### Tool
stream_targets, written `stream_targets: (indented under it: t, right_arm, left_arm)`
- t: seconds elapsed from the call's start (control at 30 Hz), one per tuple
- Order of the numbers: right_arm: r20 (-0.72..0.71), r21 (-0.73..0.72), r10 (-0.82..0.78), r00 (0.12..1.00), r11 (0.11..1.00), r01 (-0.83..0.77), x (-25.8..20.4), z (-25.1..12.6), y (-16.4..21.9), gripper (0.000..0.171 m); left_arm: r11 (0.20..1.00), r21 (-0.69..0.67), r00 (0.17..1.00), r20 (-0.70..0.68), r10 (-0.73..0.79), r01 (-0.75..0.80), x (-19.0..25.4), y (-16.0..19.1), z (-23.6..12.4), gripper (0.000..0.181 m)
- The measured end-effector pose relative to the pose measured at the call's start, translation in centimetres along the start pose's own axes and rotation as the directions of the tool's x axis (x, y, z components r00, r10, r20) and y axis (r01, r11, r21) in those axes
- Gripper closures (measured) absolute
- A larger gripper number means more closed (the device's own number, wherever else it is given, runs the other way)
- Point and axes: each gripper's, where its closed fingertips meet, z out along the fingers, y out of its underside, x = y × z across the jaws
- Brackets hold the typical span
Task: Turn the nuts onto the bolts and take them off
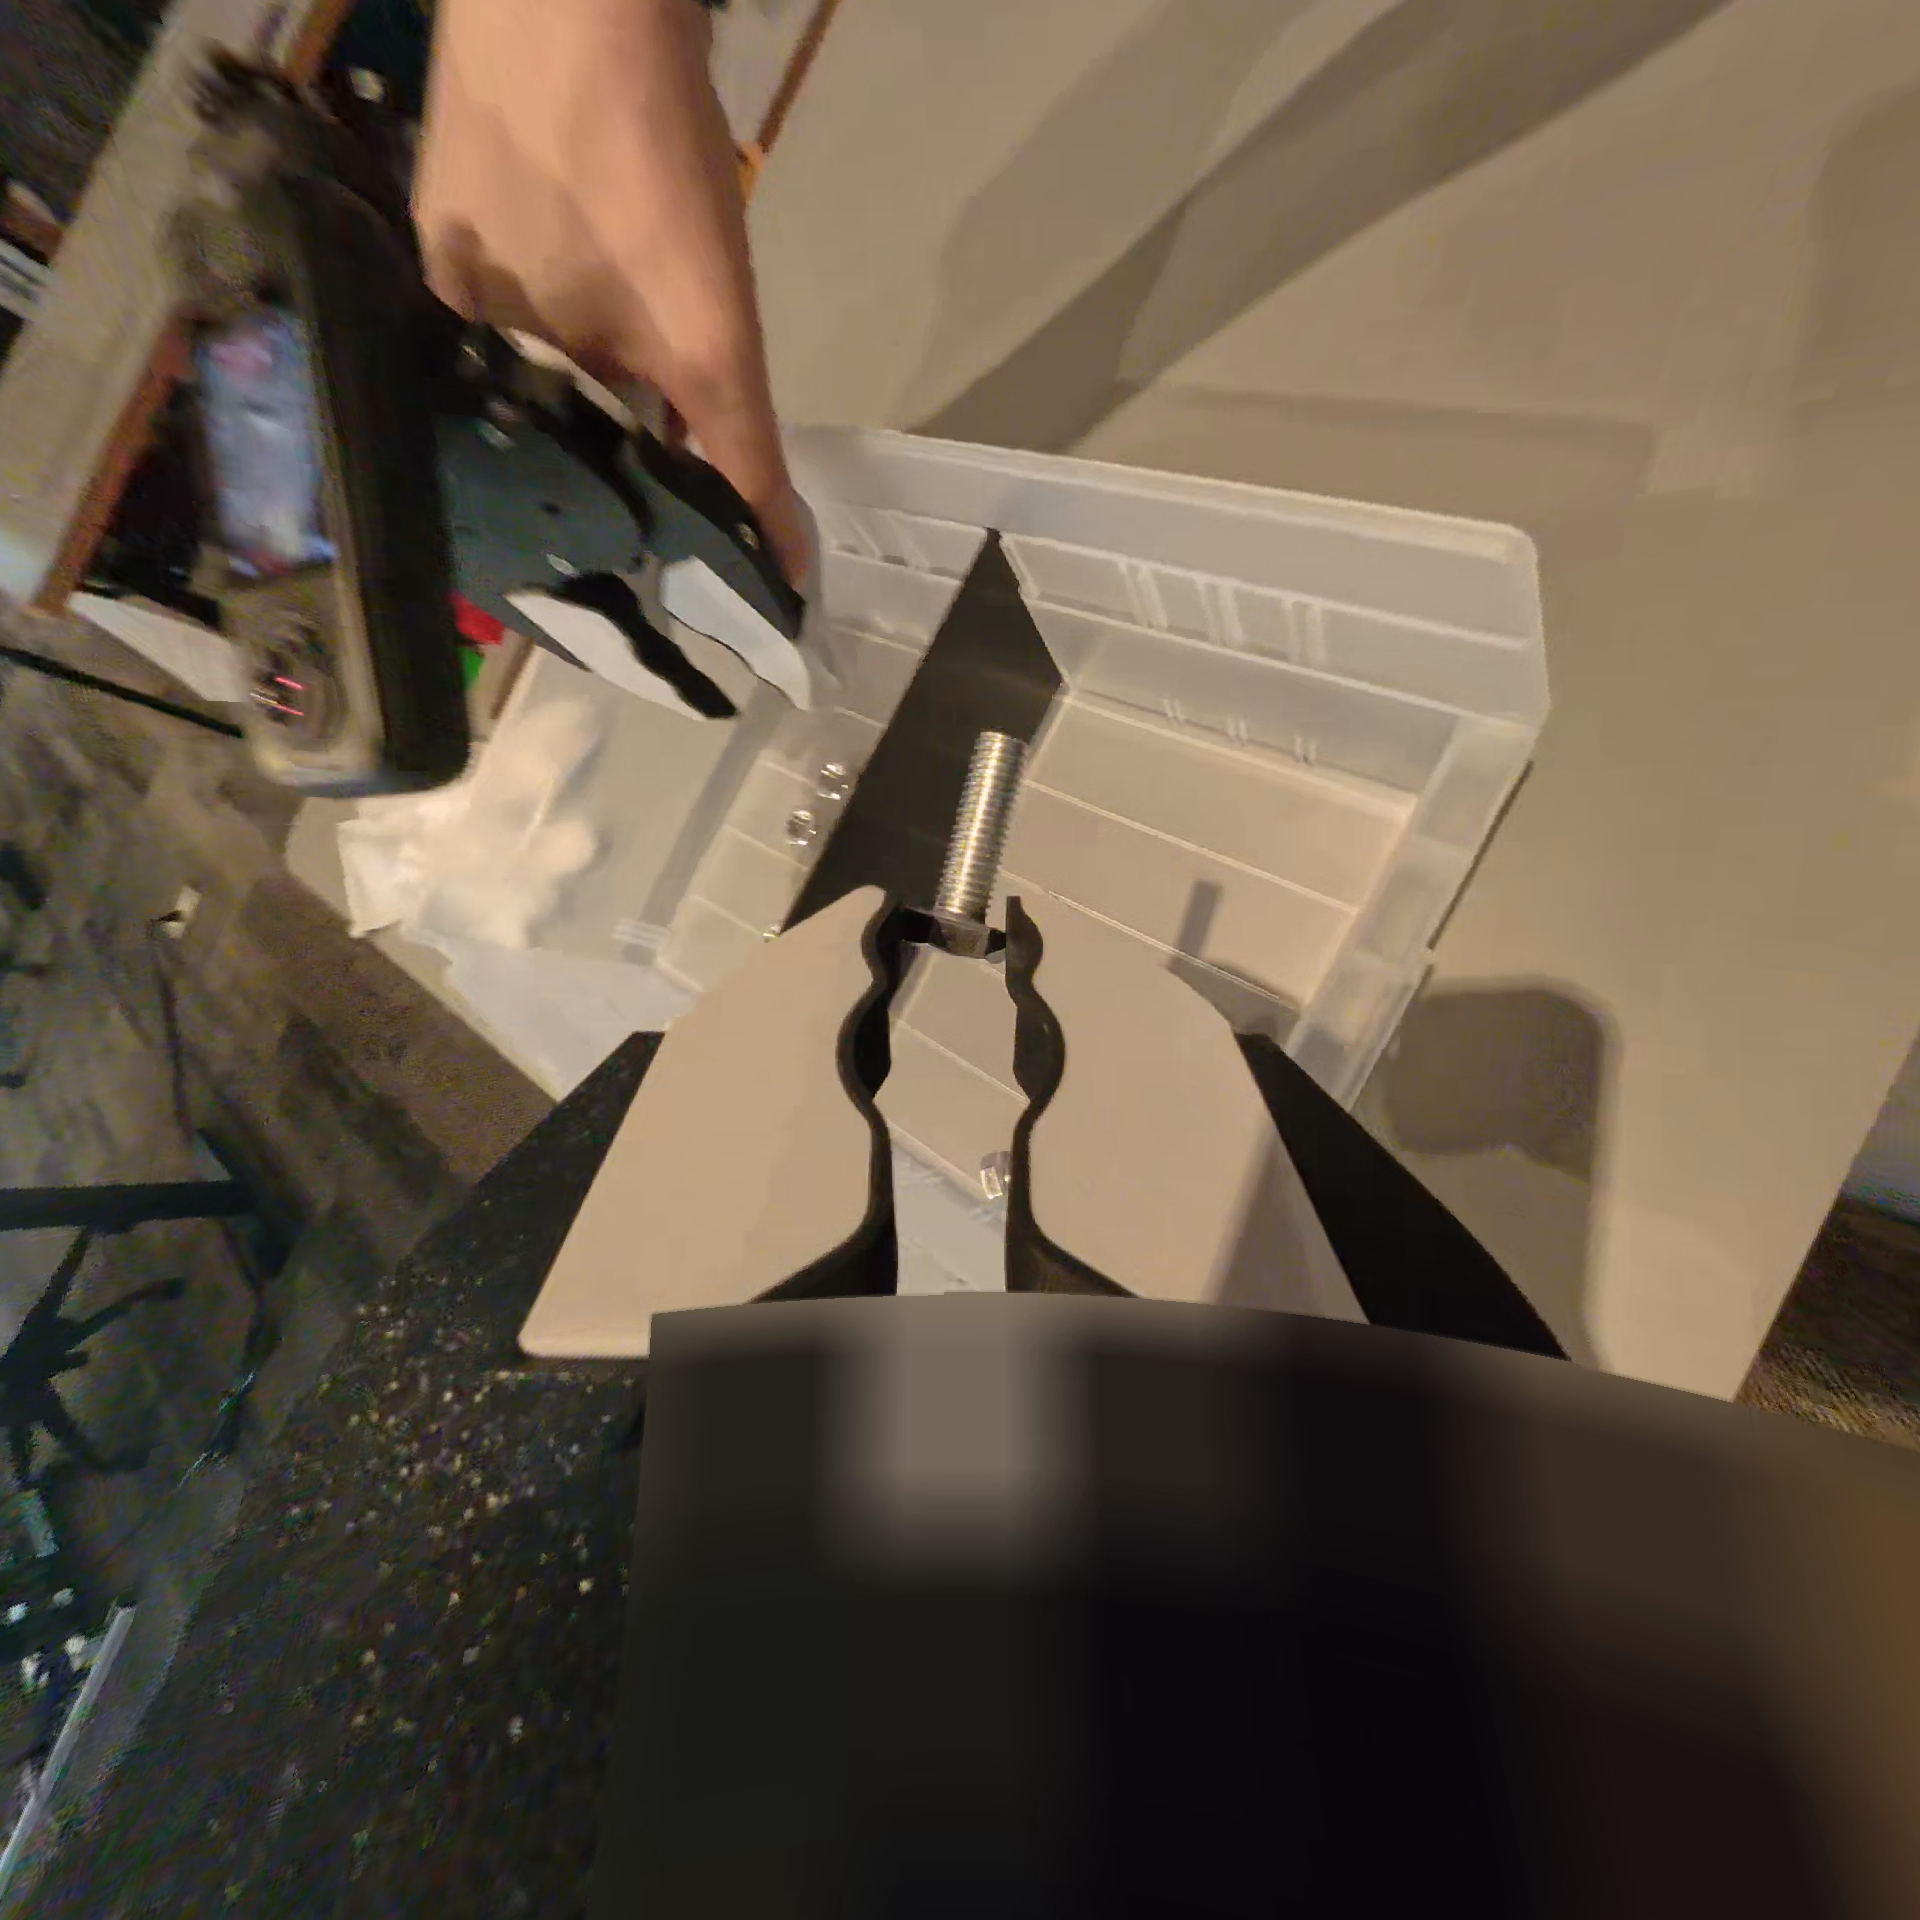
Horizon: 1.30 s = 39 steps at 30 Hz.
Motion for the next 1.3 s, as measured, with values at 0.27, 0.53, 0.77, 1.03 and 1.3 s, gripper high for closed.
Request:
stream_targets:
  t: [0.27,0.53,0.77,1.03,1.3]
  right_arm:
    - [0.025,-0.072,-0.042,0.999,0.996,0.044,-0.4,2.0,-0.1,0.130]
    - [0.019,-0.090,-0.076,0.997,0.993,0.077,-0.2,2.5,-0.3,0.133]
    - [0.070,-0.138,-0.116,0.991,0.982,0.125,-1.1,3.0,-0.4,0.139]
    - [0.079,-0.147,-0.113,0.990,0.981,0.124,-0.9,3.1,-0.4,0.149]
    - [0.099,-0.155,-0.092,0.991,0.982,0.106,-0.8,3.0,-0.6,0.155]
  left_arm:
    - [0.984,0.176,0.986,0.165,-0.036,0.006,-1.8,-6.5,-4.5,0.163]
    - [0.990,0.141,0.983,0.175,-0.046,0.021,-2.1,-5.5,-3.7,0.163]
    - [0.989,0.143,0.982,0.176,-0.071,0.046,-2.6,-3.7,-3.4,0.163]
    - [0.985,0.158,0.982,0.157,-0.101,0.077,-2.7,-2.1,-2.9,0.163]
    - [0.985,0.158,0.985,0.143,-0.094,0.071,-2.5,-2.0,-2.1,0.163]
